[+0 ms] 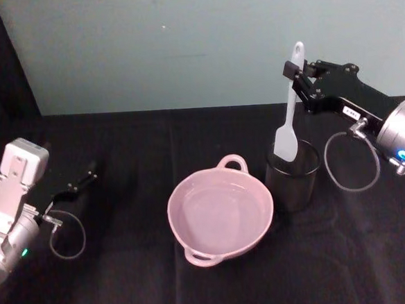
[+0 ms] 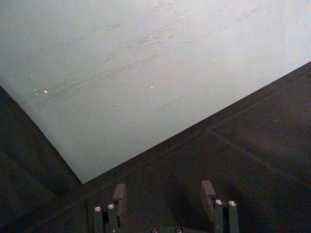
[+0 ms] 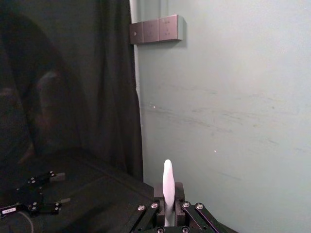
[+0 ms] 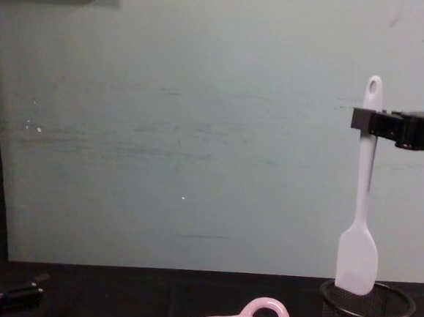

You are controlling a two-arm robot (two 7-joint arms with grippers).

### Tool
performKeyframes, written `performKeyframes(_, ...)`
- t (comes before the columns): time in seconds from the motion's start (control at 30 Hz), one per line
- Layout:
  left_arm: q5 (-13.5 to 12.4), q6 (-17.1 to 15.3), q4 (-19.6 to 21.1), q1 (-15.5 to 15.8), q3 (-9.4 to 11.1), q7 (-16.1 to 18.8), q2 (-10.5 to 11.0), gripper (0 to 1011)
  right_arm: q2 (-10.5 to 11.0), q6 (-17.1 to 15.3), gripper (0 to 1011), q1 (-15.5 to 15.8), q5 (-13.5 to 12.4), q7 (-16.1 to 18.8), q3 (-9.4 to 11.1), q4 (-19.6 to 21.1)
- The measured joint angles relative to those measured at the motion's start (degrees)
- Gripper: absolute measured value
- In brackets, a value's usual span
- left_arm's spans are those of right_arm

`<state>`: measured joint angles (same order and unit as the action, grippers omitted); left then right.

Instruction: Use the one hand to pick up the spoon and stir the clear water in the bowl.

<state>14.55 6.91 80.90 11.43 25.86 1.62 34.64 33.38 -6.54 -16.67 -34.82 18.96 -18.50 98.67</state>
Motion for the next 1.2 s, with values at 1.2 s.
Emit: performKeyframes(1.2, 0.0, 0.0, 0.0, 0.0, 0.0, 0.0, 0.0, 1005, -0.1, -0.8, 119, -0.1, 0.6, 0.1, 0.2, 0.7)
